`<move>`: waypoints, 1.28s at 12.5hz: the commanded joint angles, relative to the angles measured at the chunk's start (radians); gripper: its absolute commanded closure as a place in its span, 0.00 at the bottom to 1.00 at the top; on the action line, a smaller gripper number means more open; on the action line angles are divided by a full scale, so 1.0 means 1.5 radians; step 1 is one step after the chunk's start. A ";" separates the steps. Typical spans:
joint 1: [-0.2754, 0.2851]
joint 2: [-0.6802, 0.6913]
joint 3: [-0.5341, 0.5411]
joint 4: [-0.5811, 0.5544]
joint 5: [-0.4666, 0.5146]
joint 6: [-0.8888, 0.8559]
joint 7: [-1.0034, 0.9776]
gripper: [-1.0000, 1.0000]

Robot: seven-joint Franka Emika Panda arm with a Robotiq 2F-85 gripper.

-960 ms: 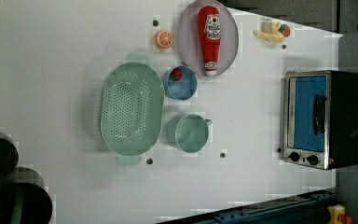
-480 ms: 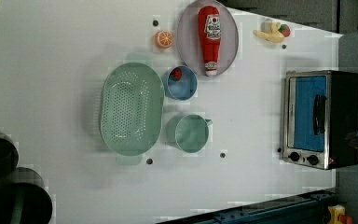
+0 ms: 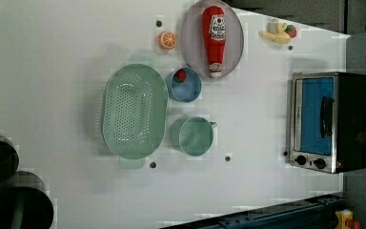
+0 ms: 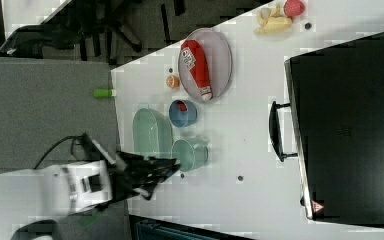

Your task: Flap open oven.

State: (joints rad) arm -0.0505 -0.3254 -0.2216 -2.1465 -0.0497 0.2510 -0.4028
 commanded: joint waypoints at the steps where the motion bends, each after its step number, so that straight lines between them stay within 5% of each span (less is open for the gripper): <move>1: -0.027 0.024 -0.036 -0.023 -0.035 0.063 -0.251 0.82; 8: -0.036 0.147 -0.119 -0.042 -0.054 0.262 -0.502 0.82; 16: -0.035 0.269 -0.130 -0.051 -0.048 0.377 -0.518 0.82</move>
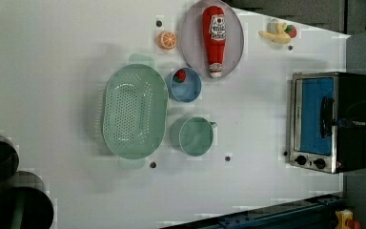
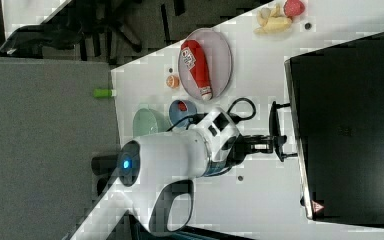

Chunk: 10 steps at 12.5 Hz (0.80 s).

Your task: Flap open oven.

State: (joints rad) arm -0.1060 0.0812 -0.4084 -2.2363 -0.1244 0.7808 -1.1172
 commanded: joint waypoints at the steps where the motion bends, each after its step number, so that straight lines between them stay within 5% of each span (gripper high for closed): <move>1: 0.002 0.006 -0.004 0.008 0.002 0.030 -0.041 0.82; 10: 0.013 0.039 0.020 -0.009 -0.021 0.049 0.007 0.82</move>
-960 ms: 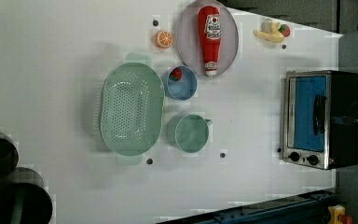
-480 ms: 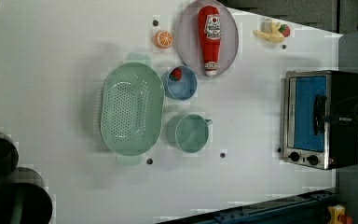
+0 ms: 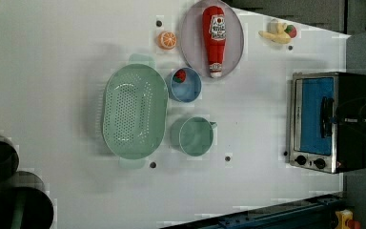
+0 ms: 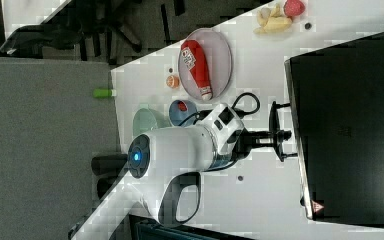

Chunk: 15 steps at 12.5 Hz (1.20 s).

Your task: Flap open oven.

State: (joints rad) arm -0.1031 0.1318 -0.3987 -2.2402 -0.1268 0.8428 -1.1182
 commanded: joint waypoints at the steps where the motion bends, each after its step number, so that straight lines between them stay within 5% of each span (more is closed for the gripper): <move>1: 0.018 0.005 0.021 -0.012 -0.037 0.007 0.036 0.82; 8: 0.063 0.019 0.092 -0.055 -0.209 0.008 0.273 0.82; 15: 0.117 0.110 0.149 -0.057 -0.463 0.001 0.607 0.82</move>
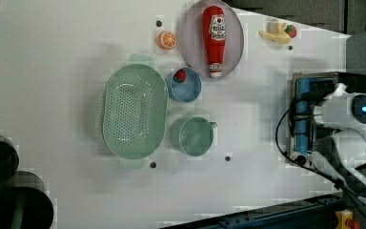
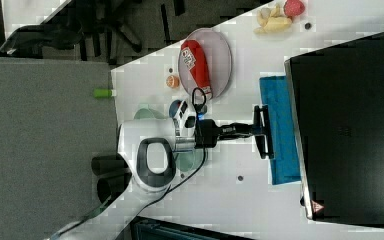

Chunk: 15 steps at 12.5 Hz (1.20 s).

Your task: Flap open oven.

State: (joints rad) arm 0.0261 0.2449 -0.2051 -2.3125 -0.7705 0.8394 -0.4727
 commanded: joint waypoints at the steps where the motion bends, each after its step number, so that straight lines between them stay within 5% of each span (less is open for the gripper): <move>1: 0.043 0.052 0.025 -0.008 -0.076 -0.004 0.245 0.82; 4: 0.078 0.113 0.029 -0.005 -0.183 -0.011 0.402 0.82; 9: 0.103 0.179 0.030 0.037 -0.187 -0.012 0.460 0.82; 11: 0.105 0.156 0.033 0.057 -0.139 0.011 0.468 0.82; 15: 0.104 0.054 0.036 0.059 0.121 0.012 0.466 0.82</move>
State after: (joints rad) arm 0.1838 0.4158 -0.1575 -2.2637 -0.6128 0.8442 0.1696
